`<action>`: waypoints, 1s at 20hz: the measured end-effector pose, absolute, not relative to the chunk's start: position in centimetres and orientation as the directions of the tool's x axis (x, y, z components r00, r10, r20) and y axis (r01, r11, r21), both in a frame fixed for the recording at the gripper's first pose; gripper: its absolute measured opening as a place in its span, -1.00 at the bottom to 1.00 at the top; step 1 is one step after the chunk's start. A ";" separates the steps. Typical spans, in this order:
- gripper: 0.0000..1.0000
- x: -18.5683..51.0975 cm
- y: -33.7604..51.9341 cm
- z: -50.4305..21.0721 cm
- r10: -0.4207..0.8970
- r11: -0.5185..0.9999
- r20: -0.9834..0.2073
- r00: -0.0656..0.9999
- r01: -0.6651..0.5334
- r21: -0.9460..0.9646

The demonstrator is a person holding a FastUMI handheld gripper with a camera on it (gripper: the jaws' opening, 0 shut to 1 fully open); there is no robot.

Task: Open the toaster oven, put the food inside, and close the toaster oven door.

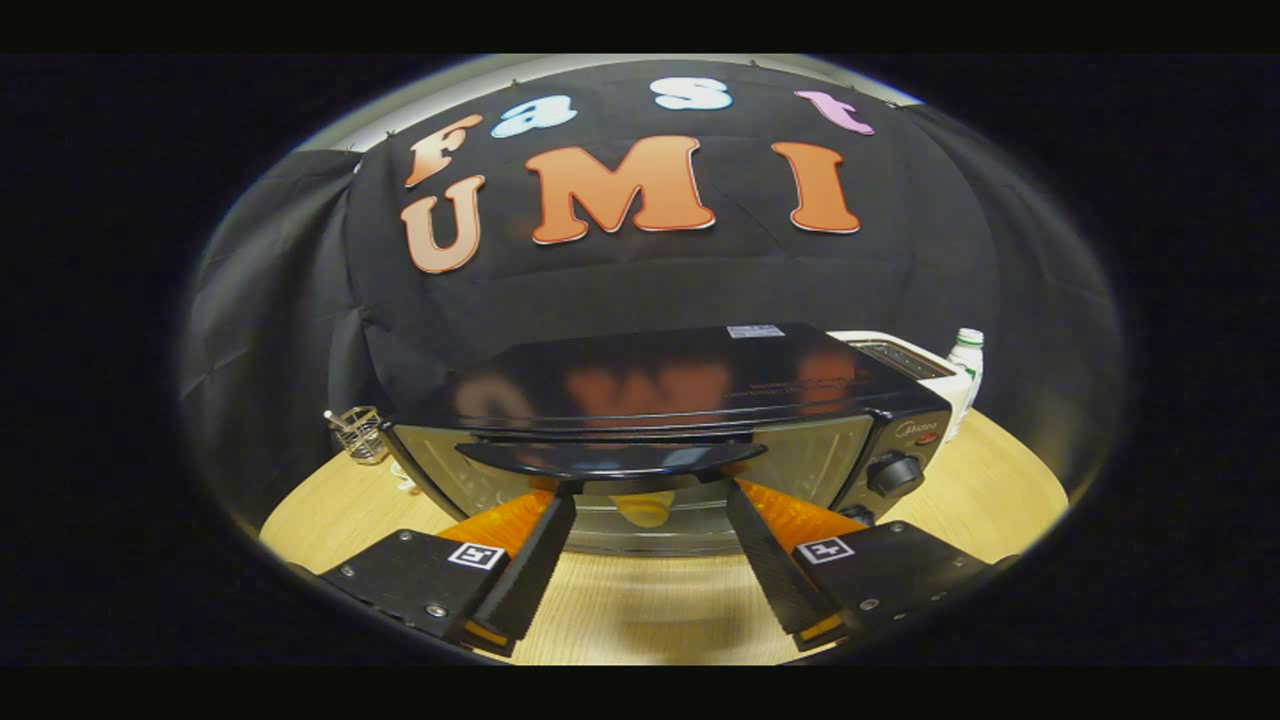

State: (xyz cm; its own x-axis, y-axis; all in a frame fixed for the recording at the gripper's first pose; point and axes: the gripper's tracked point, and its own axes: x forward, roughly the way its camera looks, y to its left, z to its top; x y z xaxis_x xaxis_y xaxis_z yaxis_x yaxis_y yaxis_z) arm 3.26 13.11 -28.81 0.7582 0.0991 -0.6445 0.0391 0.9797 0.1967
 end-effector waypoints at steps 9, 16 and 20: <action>0.82 0.7 11.1 -22.9 0.053 0.998 -0.510 0.858 -0.034 0.048; 0.81 -0.6 8.4 -13.1 0.028 1.000 -0.289 0.957 -0.027 0.008; 0.82 -1.7 6.5 -8.2 -0.019 0.999 -0.165 0.986 0.014 -0.028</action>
State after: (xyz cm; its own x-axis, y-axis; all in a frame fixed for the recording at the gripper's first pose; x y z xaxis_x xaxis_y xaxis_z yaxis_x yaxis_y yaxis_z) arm -1.74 6.45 -8.24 0.9861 -0.0187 -0.1654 0.0142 0.9995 -0.0284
